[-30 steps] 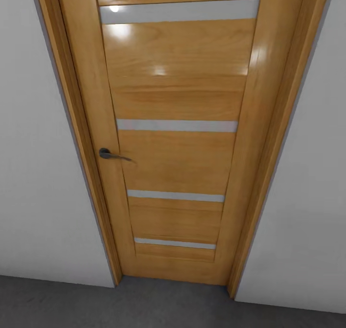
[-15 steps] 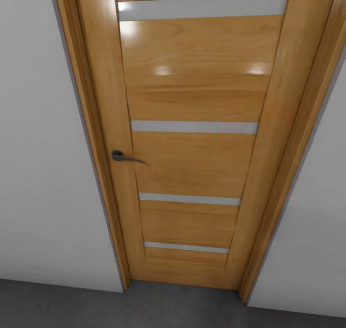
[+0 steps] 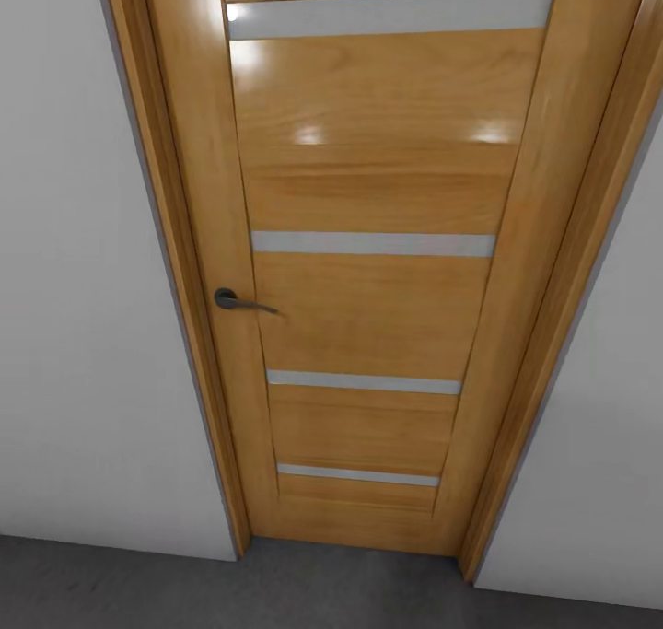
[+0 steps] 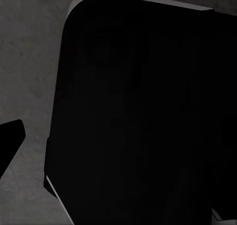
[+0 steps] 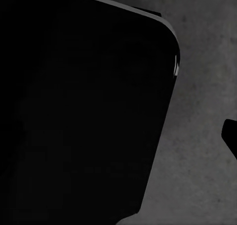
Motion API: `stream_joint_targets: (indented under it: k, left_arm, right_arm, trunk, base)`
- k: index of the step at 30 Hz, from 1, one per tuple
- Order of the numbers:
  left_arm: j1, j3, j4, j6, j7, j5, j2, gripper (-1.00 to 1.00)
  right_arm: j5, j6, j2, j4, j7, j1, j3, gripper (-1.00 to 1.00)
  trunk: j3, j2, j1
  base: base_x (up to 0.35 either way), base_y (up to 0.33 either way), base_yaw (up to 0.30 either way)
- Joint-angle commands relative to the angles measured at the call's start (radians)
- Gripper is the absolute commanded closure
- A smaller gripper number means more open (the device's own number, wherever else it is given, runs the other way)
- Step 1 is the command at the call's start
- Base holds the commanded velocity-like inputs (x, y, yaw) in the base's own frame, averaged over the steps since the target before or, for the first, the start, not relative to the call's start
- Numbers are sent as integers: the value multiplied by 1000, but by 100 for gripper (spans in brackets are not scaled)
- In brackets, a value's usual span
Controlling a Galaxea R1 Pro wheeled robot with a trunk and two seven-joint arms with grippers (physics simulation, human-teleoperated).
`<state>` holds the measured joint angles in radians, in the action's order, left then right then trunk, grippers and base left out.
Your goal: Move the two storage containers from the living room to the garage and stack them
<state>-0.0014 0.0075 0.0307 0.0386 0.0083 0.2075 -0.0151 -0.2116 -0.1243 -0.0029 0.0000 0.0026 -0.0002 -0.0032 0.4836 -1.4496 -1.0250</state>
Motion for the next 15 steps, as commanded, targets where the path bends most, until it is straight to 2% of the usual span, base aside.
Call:
stream_joint_targets:
  k: [1,10,11,15]
  left_arm:
    - [0,0,0,3,1,6,0,-100]
    - [0,0,0,3,1,5,-1,-100]
    - [0,0,0,3,1,4,-1,-100]
    - [0,0,0,3,1,4,-1,-100]
  right_arm:
    - [-6,-3,0,0,0,0,-1,-100]
    - [-7,-2,4,-2,-3,-1,-2,-100]
    - [-4,10,4,-84,1,-1,-5,-100]
    - [-3,14,7,-177,4,-1,-5,-100]
  trunk:
    - [1,0,0]
    - [1,0,0]
    - [1,0,0]
    - [1,0,0]
  base:
    - [0,0,0]
    - [0,0,0]
    - [0,0,0]
    - [0,0,0]
